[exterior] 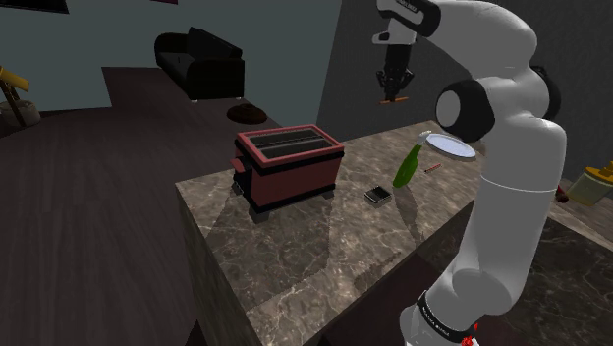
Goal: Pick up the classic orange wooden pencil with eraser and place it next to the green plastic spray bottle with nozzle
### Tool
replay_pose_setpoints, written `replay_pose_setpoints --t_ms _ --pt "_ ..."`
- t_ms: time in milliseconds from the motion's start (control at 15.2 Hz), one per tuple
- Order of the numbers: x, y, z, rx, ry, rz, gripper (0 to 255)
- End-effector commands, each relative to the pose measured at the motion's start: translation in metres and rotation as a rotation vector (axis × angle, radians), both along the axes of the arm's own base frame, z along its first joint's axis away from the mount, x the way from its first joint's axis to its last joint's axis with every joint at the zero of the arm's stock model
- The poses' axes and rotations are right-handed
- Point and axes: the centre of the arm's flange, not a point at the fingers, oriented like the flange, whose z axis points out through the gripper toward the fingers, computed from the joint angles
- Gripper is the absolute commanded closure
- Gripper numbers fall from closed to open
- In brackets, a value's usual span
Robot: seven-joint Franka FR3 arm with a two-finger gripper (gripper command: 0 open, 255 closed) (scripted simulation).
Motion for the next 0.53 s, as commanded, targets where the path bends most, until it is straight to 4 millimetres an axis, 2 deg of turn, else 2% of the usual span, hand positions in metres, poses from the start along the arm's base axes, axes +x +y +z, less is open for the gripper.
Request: replay_pose_setpoints --t_ms 0,462 --pt "0.009 -0.019 0.0 0.0 0.0 0.004 255" --pt "0.009 -0.019 -0.037 0.0 0.0 0.004 255"
